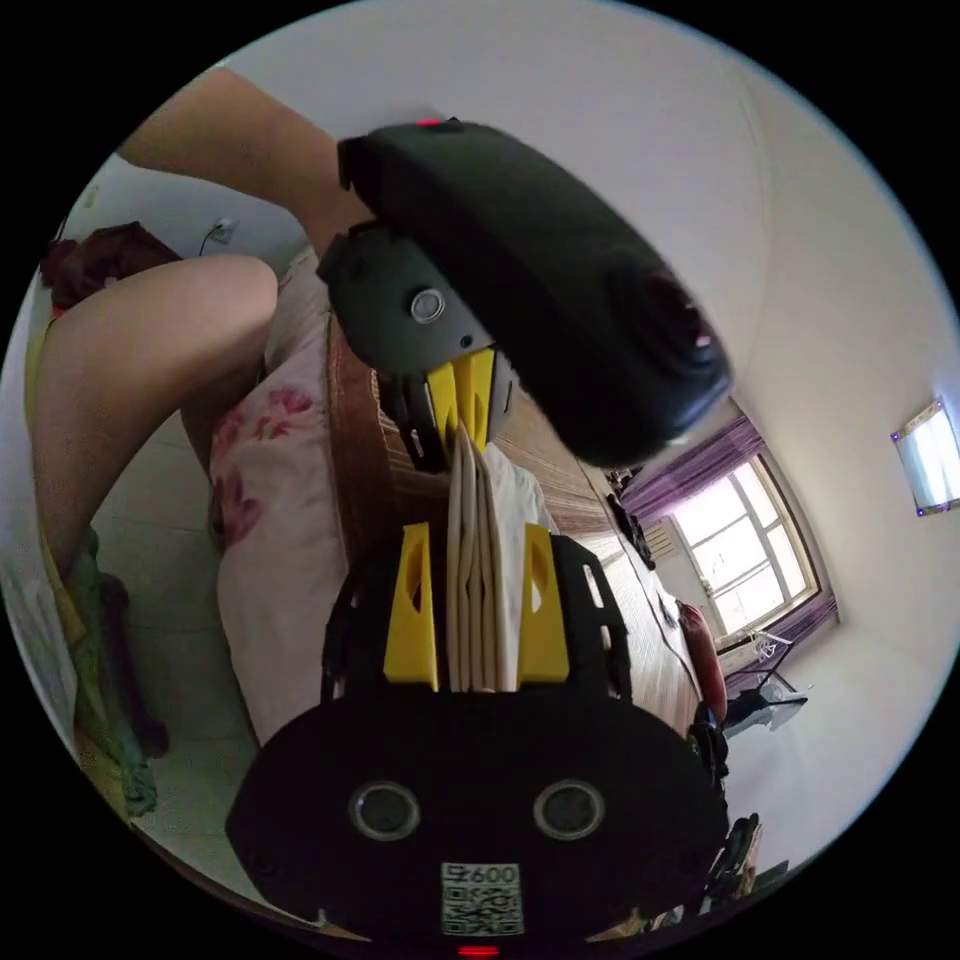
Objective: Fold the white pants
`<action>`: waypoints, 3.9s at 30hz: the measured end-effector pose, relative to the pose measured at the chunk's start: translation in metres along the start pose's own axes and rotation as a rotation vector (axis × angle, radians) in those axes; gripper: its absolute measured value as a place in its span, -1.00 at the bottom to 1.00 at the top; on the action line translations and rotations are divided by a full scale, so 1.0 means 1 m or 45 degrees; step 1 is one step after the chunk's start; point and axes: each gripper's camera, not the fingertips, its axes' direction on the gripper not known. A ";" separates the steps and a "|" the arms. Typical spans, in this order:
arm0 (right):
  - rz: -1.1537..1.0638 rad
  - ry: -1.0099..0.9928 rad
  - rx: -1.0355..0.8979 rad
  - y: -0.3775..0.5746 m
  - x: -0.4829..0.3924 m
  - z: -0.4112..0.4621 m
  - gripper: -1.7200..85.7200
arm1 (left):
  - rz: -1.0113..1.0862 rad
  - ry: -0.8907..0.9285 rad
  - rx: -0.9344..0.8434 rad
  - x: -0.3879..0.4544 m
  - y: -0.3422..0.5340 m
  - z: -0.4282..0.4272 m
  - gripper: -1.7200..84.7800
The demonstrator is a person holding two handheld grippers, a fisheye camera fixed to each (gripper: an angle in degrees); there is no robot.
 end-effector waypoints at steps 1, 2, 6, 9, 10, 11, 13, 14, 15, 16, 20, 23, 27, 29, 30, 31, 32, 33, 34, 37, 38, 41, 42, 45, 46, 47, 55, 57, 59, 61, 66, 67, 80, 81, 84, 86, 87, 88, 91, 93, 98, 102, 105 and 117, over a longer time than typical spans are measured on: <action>-0.006 0.000 -0.038 -0.003 -0.013 0.012 -0.71 | -0.018 0.010 0.000 0.004 -0.005 -0.002 -0.96; 0.003 0.013 -0.074 -0.007 -0.026 0.023 -0.72 | -0.038 0.018 0.002 0.009 -0.011 -0.004 -0.96; -0.016 0.135 -0.198 -0.023 -0.065 0.047 -0.75 | -0.098 0.053 0.007 0.030 -0.024 -0.007 -0.96; -0.072 0.192 -0.427 -0.027 -0.091 0.069 -0.81 | -0.128 0.075 0.032 0.048 -0.030 -0.007 -0.96; -0.090 0.232 -0.535 -0.019 -0.096 0.075 -0.85 | -0.147 0.062 0.039 0.054 -0.031 -0.006 -0.96; -0.082 0.255 -0.618 -0.006 -0.096 0.077 -0.88 | -0.169 0.057 0.051 0.058 -0.030 -0.005 -0.96; -0.038 0.244 -0.541 0.011 -0.093 0.057 -0.90 | -0.220 0.085 0.074 0.062 -0.028 -0.004 -0.96; -0.077 0.281 -0.624 0.023 -0.093 0.052 -0.89 | -0.245 0.106 0.084 0.065 -0.027 -0.003 -0.96; -0.105 0.306 -0.665 0.029 -0.093 0.051 -0.88 | -0.256 0.112 0.090 0.068 -0.027 -0.001 -0.96; -0.161 0.335 -0.714 0.040 -0.095 0.046 -0.87 | -0.272 0.121 0.102 0.075 -0.027 0.001 -0.96; -0.252 0.331 -0.732 0.054 -0.093 0.022 -0.87 | -0.275 0.114 0.119 0.113 -0.036 0.013 -0.96; -0.240 0.332 -0.758 0.055 -0.084 0.006 -0.87 | -0.260 0.124 0.131 0.140 -0.038 0.026 -0.96; -0.206 0.302 -0.732 0.046 -0.074 -0.021 -0.90 | -0.215 0.134 0.141 0.174 -0.038 0.046 -0.96; -0.234 0.280 -0.734 0.035 -0.069 -0.038 -0.94 | -0.203 0.141 0.152 0.195 -0.036 0.062 -0.95; -0.243 0.271 -0.732 0.033 -0.067 -0.042 -0.95 | -0.197 0.143 0.154 0.200 -0.035 0.065 -0.95; -0.272 0.242 -0.728 0.029 -0.062 -0.051 -0.96 | -0.175 0.130 0.168 0.210 -0.034 0.071 -0.95; -0.301 0.195 -0.738 0.024 -0.052 -0.063 -0.97 | -0.127 0.095 0.189 0.222 -0.033 0.074 -0.95; -0.305 0.173 -0.745 0.020 -0.045 -0.069 -0.97 | -0.101 0.076 0.194 0.227 -0.034 0.074 -0.95; -0.308 0.120 -0.752 0.013 -0.029 -0.086 -0.97 | -0.060 0.037 0.214 0.234 -0.035 0.073 -0.95; -0.288 -0.036 -0.761 -0.004 0.021 -0.138 -0.98 | 0.010 0.030 0.299 0.237 -0.039 0.066 -0.95; -0.277 -0.093 -0.769 -0.011 0.041 -0.163 -0.98 | 0.043 0.057 0.340 0.236 -0.040 0.063 -0.94; -0.309 -0.183 -0.808 -0.027 0.078 -0.225 -0.98 | 0.148 0.115 0.427 0.242 -0.047 0.059 -0.94; -0.329 -0.201 -0.823 -0.030 0.085 -0.237 -0.97 | 0.171 0.129 0.435 0.244 -0.050 0.057 -0.94; -0.345 -0.246 -0.900 -0.041 0.129 -0.305 -0.96 | 0.288 0.158 0.516 0.250 -0.070 0.047 -0.93; -0.305 -0.250 -0.914 -0.041 0.153 -0.332 -0.96 | 0.313 0.182 0.568 0.247 -0.083 0.045 -0.93; -0.276 -0.263 -0.935 -0.038 0.176 -0.360 -0.95 | 0.344 0.220 0.611 0.242 -0.101 0.043 -0.92; -0.124 0.181 -1.197 0.000 0.356 -0.516 -0.98 | 0.284 0.108 0.898 0.174 -0.289 0.037 -0.93; -0.082 0.453 -1.194 0.013 0.393 -0.553 -0.98 | 0.153 -0.063 1.017 0.167 -0.329 0.032 -0.93; -0.161 0.777 -1.199 0.047 0.419 -0.589 -0.98 | 0.020 -0.167 1.155 0.175 -0.381 0.040 -0.94; -0.227 0.940 -1.229 0.084 0.432 -0.604 -0.98 | -0.034 -0.196 1.212 0.195 -0.425 0.060 -0.94; -0.011 1.033 -1.219 0.202 0.432 -0.619 -0.98 | -0.044 -0.246 1.223 0.320 -0.534 0.164 -0.95; 0.027 0.983 -1.251 0.231 0.415 -0.612 -0.97 | 0.018 -0.218 1.166 0.362 -0.552 0.203 -0.95; 0.170 0.710 -1.413 0.267 0.332 -0.677 -0.98 | 0.139 -0.422 1.058 0.481 -0.499 0.399 -0.94; 0.167 0.723 -1.451 0.267 0.332 -0.682 -0.98 | 0.138 -0.449 1.064 0.480 -0.491 0.403 -0.93; 0.302 0.770 -1.601 0.273 0.331 -0.720 -0.98 | 0.119 -0.572 1.101 0.469 -0.449 0.423 -0.93; 0.484 0.888 -1.534 0.259 0.333 -0.761 -0.98 | 0.074 -0.581 1.079 0.447 -0.419 0.434 -0.93; 0.529 0.949 -1.499 0.253 0.334 -0.771 -0.98 | 0.051 -0.557 1.065 0.438 -0.412 0.437 -0.93; 0.622 1.059 -1.398 0.236 0.337 -0.791 -0.98 | -0.009 -0.497 1.043 0.418 -0.396 0.446 -0.93; 0.781 1.129 -1.017 0.184 0.347 -0.826 -0.98 | -0.100 -0.240 0.964 0.366 -0.357 0.479 -0.94; 0.888 1.059 -0.799 0.156 0.359 -0.832 -0.98 | -0.160 -0.133 0.885 0.341 -0.334 0.502 -0.94; 1.183 0.514 -0.636 0.101 0.416 -0.784 -0.98 | -0.273 0.034 0.655 0.287 -0.263 0.551 -0.94; 1.101 0.236 -0.640 0.070 0.418 -0.746 -0.96 | -0.293 0.000 0.548 0.265 -0.220 0.563 -0.94; 0.957 0.209 -0.564 0.038 0.401 -0.738 -0.92 | -0.359 -0.010 0.482 0.241 -0.191 0.568 -0.94; 0.897 0.281 -0.808 -0.002 0.394 -0.722 -0.97 | -0.498 0.097 0.281 0.137 -0.196 0.550 -0.94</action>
